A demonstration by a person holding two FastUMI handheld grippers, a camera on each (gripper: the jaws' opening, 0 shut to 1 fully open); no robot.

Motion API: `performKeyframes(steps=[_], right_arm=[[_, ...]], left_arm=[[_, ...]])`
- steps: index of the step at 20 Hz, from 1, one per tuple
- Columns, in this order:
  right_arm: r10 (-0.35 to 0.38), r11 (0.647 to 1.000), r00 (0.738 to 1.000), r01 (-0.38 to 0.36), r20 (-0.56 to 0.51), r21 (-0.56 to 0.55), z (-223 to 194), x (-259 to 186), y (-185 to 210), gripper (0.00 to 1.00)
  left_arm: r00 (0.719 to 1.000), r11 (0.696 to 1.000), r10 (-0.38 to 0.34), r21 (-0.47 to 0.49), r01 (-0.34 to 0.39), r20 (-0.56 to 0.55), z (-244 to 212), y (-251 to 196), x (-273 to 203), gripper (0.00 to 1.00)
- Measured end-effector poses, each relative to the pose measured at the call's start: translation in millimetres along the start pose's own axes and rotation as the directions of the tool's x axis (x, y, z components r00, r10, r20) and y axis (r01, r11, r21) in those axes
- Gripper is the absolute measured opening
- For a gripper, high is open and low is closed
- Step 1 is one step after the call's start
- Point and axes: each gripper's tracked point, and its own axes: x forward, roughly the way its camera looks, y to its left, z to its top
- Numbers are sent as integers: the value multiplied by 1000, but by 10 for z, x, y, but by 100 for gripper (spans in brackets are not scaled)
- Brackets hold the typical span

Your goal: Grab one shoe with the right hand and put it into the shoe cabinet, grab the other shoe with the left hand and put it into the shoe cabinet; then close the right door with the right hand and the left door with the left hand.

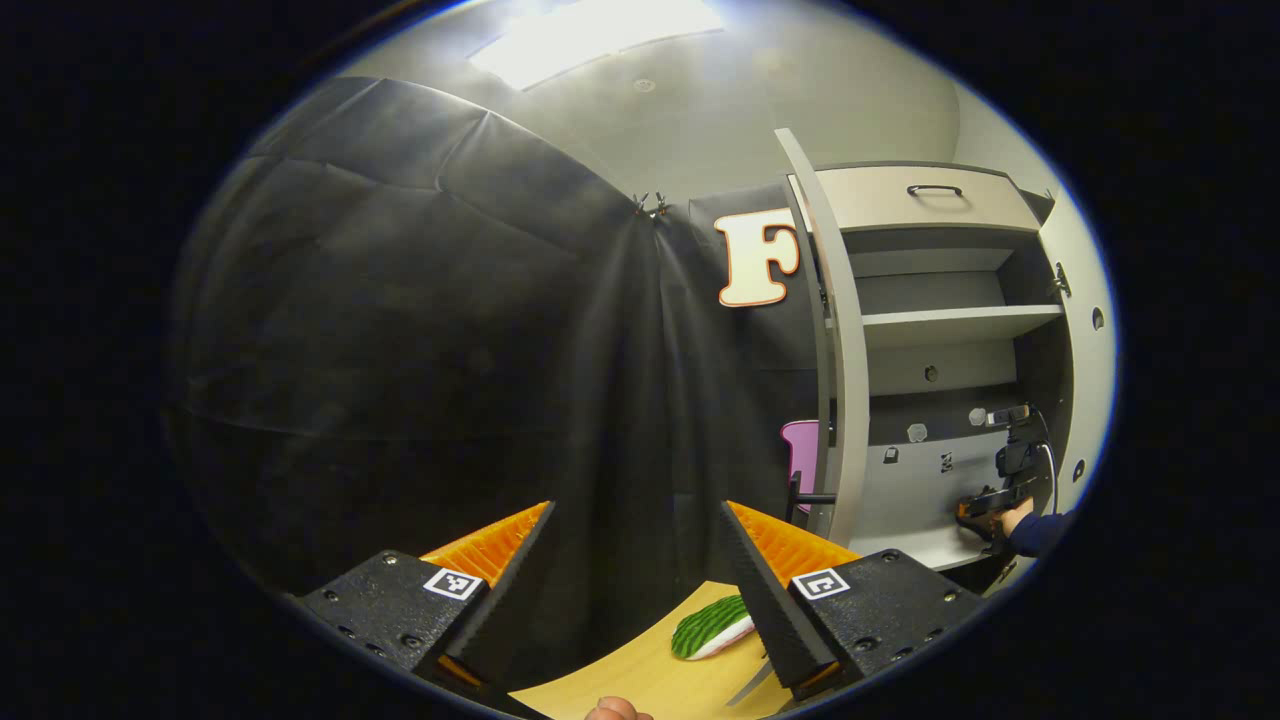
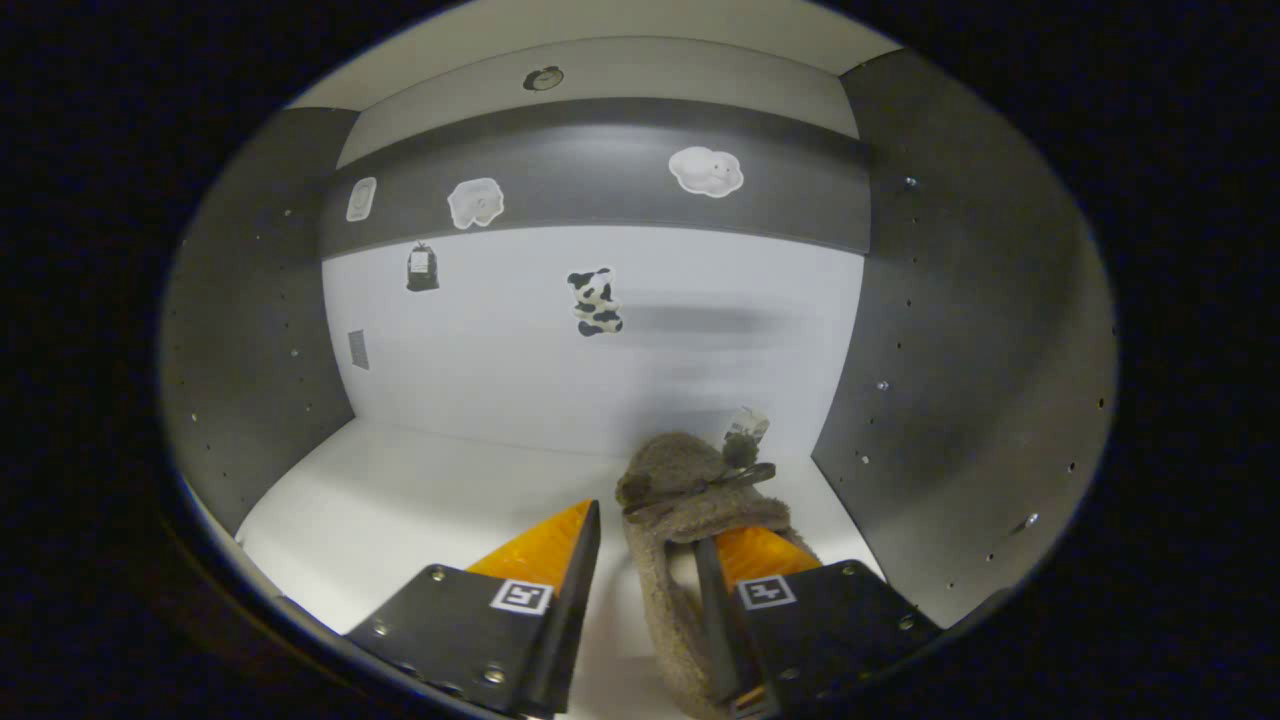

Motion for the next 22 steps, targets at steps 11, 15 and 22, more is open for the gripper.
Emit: performKeyframes(steps=[11, 15, 22], right_arm=[[55, 995, 997, -51, 46, -86, 185, -832, 87, 71], [89, 991, 990, -77, 110, -107, 365, -1360, 182, 71], [134, 983, 956, -95, 259, -160, 670, -2444, 341, 77]], left_arm=[[980, 980, -198, -21, 198, 17, -55, -370, -32, 94], [964, 964, -263, -18, 264, 35, -41, -474, -69, 99], [906, 904, -423, -57, 424, 29, -98, -848, -264, 94]])
